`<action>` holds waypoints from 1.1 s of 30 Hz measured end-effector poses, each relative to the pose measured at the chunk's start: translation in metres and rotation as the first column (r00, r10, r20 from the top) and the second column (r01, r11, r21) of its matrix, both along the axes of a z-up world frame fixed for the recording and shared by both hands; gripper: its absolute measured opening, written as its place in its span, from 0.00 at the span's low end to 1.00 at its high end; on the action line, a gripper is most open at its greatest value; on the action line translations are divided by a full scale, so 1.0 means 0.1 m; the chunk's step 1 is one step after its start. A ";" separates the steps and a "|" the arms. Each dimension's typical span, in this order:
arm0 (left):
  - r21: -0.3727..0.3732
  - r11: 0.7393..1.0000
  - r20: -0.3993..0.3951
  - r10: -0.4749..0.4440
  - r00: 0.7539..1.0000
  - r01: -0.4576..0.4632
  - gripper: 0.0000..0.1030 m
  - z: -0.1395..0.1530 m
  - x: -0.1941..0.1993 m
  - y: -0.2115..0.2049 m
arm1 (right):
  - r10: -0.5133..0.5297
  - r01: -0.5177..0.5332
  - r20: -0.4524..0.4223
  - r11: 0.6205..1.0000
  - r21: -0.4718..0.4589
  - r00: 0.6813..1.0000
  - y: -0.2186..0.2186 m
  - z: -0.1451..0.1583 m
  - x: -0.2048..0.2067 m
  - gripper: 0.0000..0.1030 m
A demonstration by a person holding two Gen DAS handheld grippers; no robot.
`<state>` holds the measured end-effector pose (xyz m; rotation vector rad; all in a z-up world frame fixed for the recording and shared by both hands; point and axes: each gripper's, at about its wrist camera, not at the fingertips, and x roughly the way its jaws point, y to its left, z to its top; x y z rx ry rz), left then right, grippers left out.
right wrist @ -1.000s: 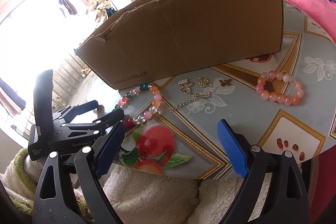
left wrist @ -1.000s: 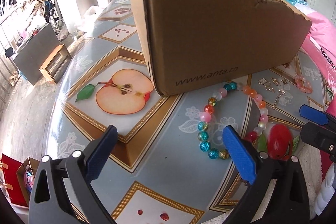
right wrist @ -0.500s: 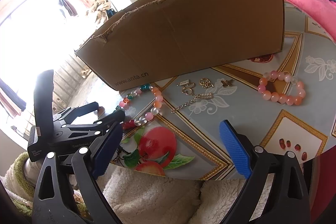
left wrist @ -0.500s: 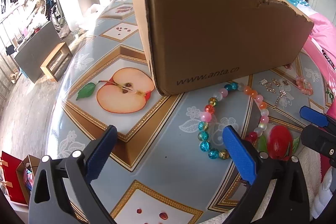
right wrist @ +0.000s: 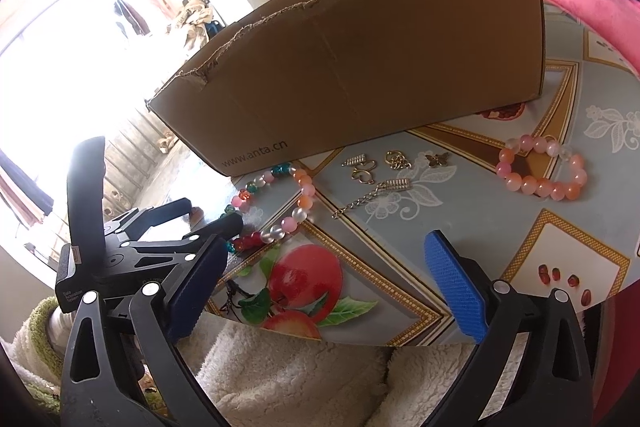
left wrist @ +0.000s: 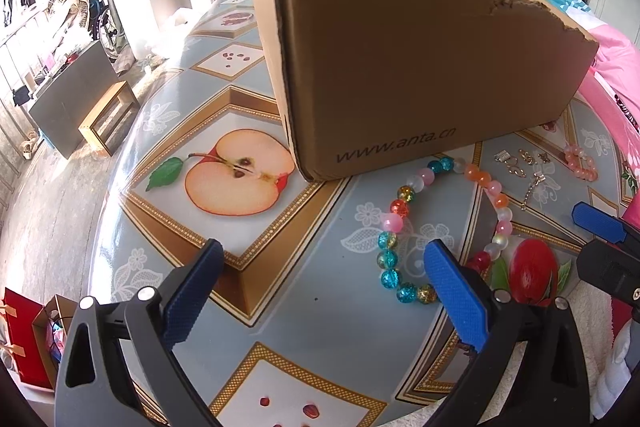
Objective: Organize jewelry
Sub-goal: 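Move the open right tool toward the multicolored bead bracelet on the table, then close the right tool on the multicolored bead bracelet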
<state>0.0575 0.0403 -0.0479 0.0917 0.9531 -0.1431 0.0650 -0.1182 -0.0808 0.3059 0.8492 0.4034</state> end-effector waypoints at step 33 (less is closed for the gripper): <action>-0.065 0.965 0.099 -0.246 0.964 0.253 0.53 0.15 -0.20 0.09 | 0.157 -0.162 -0.040 0.967 -0.198 0.987 0.65 0.17 0.41 0.27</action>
